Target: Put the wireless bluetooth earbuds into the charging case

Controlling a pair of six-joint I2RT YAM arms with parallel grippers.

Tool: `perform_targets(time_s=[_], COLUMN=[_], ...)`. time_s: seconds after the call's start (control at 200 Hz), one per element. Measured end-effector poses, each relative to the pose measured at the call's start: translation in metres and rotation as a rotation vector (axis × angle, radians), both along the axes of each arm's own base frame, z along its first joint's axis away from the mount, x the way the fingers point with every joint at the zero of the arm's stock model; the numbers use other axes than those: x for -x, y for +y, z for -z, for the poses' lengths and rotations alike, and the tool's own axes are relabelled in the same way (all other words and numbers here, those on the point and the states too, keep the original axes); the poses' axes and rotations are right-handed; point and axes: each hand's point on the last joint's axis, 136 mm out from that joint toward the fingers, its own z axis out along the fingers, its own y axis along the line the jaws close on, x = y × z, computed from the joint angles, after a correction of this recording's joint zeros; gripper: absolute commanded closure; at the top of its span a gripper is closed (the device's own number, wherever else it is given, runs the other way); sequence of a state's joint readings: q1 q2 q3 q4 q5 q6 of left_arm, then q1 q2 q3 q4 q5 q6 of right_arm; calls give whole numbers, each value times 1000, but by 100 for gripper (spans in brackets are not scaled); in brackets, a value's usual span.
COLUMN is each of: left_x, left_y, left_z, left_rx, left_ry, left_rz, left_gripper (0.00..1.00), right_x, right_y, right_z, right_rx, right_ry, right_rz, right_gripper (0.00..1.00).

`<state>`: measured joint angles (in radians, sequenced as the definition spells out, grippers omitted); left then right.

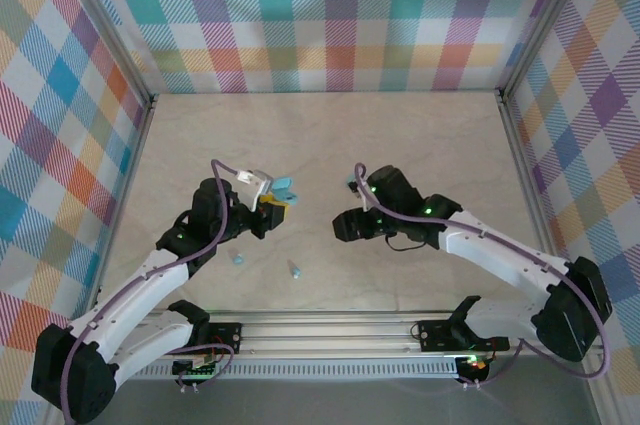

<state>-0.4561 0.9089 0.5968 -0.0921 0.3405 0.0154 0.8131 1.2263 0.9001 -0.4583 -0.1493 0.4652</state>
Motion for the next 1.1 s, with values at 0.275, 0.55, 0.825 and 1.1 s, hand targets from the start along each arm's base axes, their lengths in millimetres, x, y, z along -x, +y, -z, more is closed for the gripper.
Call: perform_targets(time_s=[0.275,0.55,0.825,1.1], left_x=[-2,-6,-5,-2], left_y=[19,30,33,36], left_z=[19,26,19,18], left_rx=[-17,-28,-20,-23], left_ry=[53,75,51,49], left_rz=[-74,-123,-134,-142], left_gripper=[96,96,97,97], right_x=[25,42,52,52], right_y=[27,53,99,116], right_z=[56,93,106,109], right_rx=[125,165,163,195], right_ry=[73,174,224,233], right_rz=[-30,-10,-68,-100], right_gripper=[43,60,60,56])
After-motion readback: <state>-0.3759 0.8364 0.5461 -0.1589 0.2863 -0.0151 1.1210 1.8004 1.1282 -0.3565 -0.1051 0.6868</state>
